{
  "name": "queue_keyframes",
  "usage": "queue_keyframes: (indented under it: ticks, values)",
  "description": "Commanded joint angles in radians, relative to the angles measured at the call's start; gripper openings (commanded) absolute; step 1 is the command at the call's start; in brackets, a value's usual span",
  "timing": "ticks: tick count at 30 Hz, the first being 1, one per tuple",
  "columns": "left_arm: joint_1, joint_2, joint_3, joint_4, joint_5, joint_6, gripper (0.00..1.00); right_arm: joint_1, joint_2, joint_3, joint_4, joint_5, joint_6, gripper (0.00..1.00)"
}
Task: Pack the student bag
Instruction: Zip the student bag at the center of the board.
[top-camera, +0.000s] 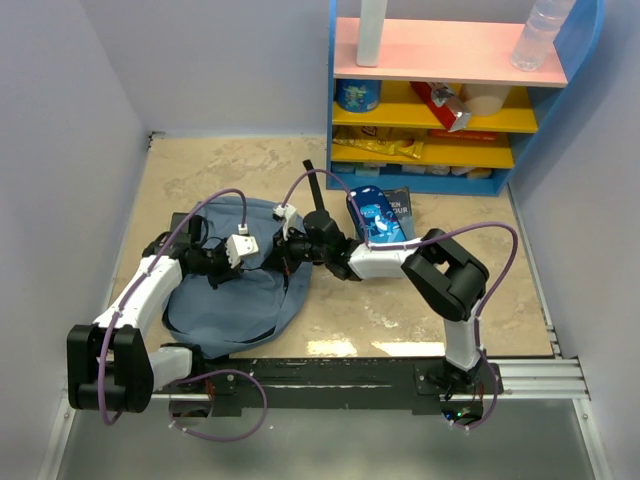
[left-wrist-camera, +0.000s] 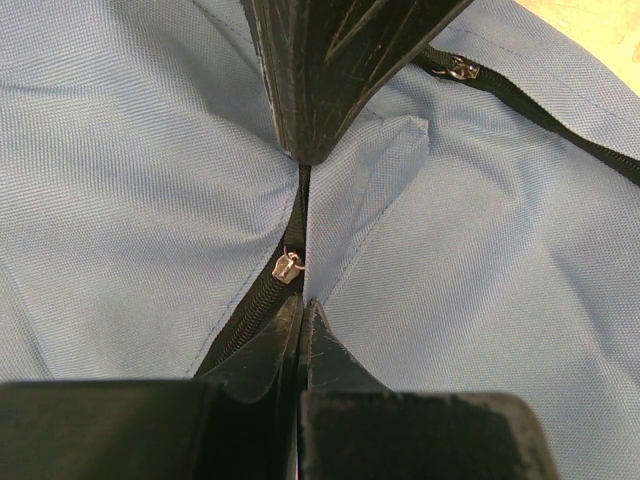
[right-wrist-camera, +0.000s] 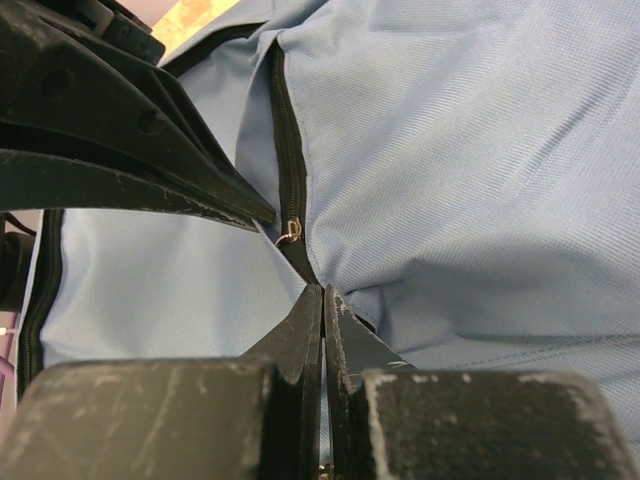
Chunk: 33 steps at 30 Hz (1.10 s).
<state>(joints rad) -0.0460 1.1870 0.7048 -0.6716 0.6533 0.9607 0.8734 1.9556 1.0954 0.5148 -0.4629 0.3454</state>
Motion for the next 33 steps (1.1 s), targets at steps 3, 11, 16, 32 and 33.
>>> queue_keyframes:
  ticks: [3,11,16,32,33]
  values:
    - [0.008,-0.006,0.004,0.003,-0.015,0.000,0.00,-0.027,-0.090,-0.032,-0.056,0.024,-0.052,0.00]
    - [0.008,-0.001,-0.001,0.007,-0.024,0.001,0.00,-0.042,-0.178,-0.123,-0.116,0.050,-0.088,0.00]
    - [0.008,0.002,0.010,0.004,-0.020,-0.002,0.00,-0.062,-0.221,-0.158,-0.156,0.075,-0.114,0.00]
    - [0.008,0.029,0.071,0.102,-0.014,-0.129,0.00,-0.079,-0.230,-0.117,-0.193,0.133,-0.086,0.36]
    - [0.008,0.039,0.082,0.140,-0.026,-0.175,0.00,-0.079,-0.230,-0.103,-0.197,0.142,-0.079,0.53]
